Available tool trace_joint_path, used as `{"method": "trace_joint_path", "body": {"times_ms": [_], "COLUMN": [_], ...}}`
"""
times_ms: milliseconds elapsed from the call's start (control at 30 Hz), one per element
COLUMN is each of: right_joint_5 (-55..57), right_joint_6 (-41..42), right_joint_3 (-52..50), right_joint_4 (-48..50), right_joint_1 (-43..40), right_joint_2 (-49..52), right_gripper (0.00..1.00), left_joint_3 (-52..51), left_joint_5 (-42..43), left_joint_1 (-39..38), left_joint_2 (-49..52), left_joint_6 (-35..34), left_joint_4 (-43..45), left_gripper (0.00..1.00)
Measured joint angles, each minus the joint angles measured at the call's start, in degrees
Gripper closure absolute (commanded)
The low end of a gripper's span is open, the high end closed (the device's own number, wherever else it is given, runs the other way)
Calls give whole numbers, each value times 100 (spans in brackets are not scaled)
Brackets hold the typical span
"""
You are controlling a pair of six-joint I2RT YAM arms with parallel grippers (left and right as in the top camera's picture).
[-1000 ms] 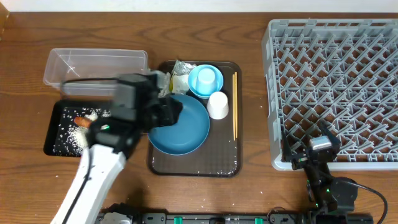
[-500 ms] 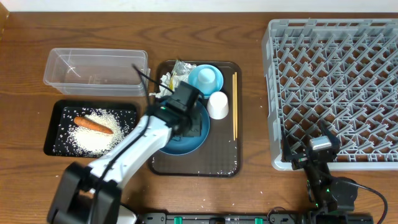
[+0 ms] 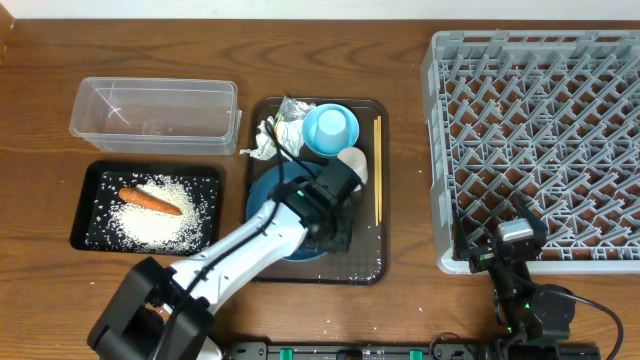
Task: Sort waste into correct bins and load items into the dishwasher rack
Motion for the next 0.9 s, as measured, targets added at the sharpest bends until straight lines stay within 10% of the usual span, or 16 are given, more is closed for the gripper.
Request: {"method": "trace_joint_path", "body": {"times_ms": [267, 367, 567, 900], "right_joint_5": [0, 0, 0, 0], "right_joint_6": [0, 0, 0, 0], "right_joint_3": [0, 0, -2, -2], "right_joint_4": [0, 0, 0, 0], "right_joint_1": [0, 0, 0, 0], "right_joint_2": [0, 0, 0, 0], "right_gripper": [1, 1, 1, 1], "left_joint_3": [24, 44, 140, 197], "left_joint_5": [627, 503, -557, -1958], "left_joint_1": [-44, -39, 59, 1064], "left_joint_2": [-664, -1357, -2592, -3783], "left_joint_6": [-33, -26, -39, -166], "left_joint_4": [4, -4, -234, -741], "left_gripper": [94, 83, 23, 10]}}
